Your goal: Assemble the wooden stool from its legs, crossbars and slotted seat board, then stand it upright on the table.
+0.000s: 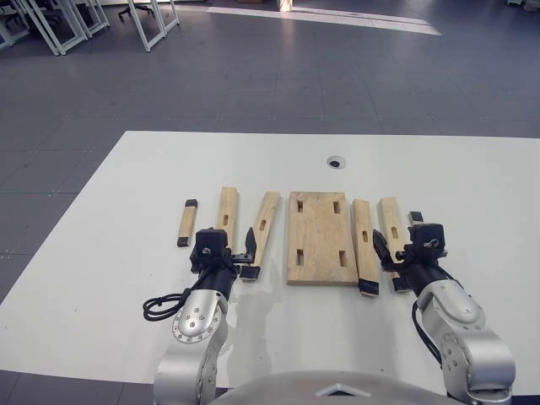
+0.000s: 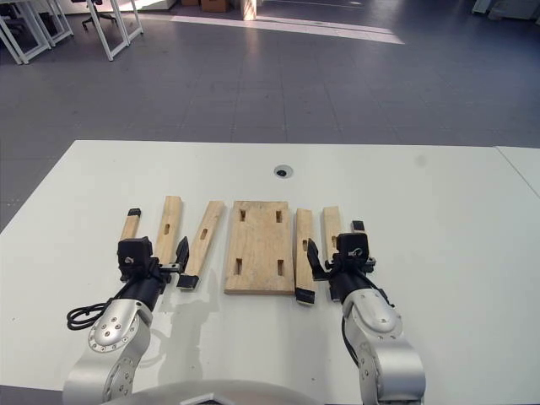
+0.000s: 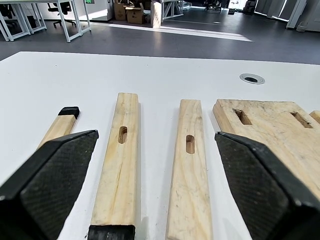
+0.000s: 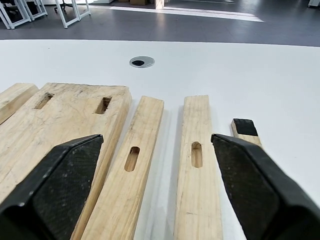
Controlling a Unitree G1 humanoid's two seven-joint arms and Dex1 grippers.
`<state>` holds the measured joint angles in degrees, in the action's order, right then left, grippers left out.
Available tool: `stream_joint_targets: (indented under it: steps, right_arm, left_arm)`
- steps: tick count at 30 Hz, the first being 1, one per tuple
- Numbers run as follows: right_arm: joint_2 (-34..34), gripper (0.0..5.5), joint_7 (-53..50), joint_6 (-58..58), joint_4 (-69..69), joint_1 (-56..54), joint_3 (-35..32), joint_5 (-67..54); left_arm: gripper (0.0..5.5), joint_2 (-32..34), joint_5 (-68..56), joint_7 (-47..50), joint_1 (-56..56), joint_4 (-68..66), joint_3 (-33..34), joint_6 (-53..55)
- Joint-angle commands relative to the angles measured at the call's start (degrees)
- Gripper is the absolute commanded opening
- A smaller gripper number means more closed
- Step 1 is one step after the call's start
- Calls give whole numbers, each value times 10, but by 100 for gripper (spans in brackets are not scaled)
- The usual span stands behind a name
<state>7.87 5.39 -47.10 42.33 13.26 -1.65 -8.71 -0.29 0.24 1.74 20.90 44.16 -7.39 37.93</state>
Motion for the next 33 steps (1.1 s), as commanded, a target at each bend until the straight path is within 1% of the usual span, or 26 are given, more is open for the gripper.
stream_joint_targets:
  steps: [1,2,6,8,10,19,24,31,33]
  right_arm:
    - [18,399,8,9,-22,-41,-47,-11]
    - [26,399,11,13,-42,-55,-62,-12]
    - [59,399,20,24,-198,-132,-168,-41]
    - [74,399,32,31,-238,-138,-191,-50]
    - [82,399,48,34,-258,-129,-196,-60]
    - [84,399,77,52,-282,-74,-180,-60]
    - [87,399,82,58,-291,-63,-168,-58]
    - [113,399,108,79,-332,-1,-110,-21]
    - [112,399,110,84,-342,10,-104,-21]
  left_arm:
    - [433,-3,1,6,3,-3,-3,-1]
    - [433,-5,2,8,4,-2,-2,0]
    - [433,-5,5,9,7,3,-3,1]
    - [433,-4,5,8,8,4,-4,2]
    - [433,-1,8,8,9,7,-5,2]
    - [433,6,11,4,12,17,-4,6]
    - [433,10,10,3,14,19,-5,9]
    - [433,14,9,1,11,21,-4,13]
    - [433,14,9,2,10,22,-3,14]
